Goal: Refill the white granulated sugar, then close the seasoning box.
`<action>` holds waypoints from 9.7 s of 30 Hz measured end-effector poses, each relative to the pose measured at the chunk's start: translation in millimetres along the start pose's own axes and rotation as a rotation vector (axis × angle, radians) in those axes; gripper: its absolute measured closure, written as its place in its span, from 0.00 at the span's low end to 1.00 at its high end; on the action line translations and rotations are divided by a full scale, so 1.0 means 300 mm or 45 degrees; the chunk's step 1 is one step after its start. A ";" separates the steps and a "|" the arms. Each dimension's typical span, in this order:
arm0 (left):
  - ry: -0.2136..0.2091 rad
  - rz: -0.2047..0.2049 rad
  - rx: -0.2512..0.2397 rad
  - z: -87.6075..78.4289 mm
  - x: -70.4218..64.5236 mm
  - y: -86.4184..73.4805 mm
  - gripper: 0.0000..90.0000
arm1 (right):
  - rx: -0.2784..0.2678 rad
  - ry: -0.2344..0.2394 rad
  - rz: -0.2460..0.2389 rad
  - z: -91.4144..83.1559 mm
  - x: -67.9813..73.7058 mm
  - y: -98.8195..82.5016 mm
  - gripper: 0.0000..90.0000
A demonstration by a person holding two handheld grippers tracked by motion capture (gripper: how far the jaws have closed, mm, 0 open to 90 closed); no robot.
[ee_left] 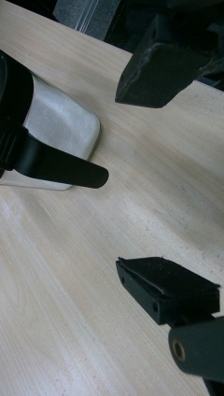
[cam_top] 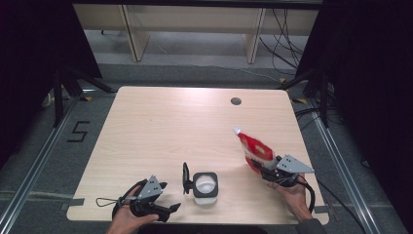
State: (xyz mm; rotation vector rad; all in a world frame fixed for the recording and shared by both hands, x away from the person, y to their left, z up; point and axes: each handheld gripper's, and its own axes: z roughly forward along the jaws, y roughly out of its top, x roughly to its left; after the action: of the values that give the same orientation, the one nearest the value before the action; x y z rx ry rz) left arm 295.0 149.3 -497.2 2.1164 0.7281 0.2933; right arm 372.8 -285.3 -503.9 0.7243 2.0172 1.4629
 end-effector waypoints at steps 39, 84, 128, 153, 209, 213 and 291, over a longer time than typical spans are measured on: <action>0.007 -0.019 -0.009 0.000 -0.003 -0.002 0.18 | 0.073 -0.072 0.191 -0.062 -0.017 -0.024 0.63; 0.026 -0.032 -0.019 -0.002 0.010 0.002 0.18 | 0.263 -0.354 0.296 -0.301 0.124 0.013 0.30; 0.060 -0.134 -0.279 -0.087 0.005 0.064 0.88 | 0.376 -0.245 0.251 -0.313 0.225 0.016 0.28; 0.030 -0.006 -0.280 -0.105 -0.028 0.214 0.99 | 0.383 -0.249 0.249 -0.310 0.227 0.015 0.28; -0.052 0.101 -0.118 0.062 -0.105 0.284 0.98 | 0.378 -0.258 0.201 -0.309 0.223 0.014 0.28; -0.068 0.086 -0.123 0.077 -0.107 0.275 0.98 | 0.377 -0.251 0.206 -0.309 0.224 0.014 0.28; -0.014 -0.096 -0.070 -0.054 -0.086 -0.014 0.19 | 0.437 -0.179 0.241 -0.289 0.233 0.002 0.19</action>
State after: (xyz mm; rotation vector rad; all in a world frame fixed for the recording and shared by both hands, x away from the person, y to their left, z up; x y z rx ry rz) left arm 265.4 146.6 -489.6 2.0321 0.7826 0.2575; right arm 262.9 -294.3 -488.1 1.1538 2.1601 1.1345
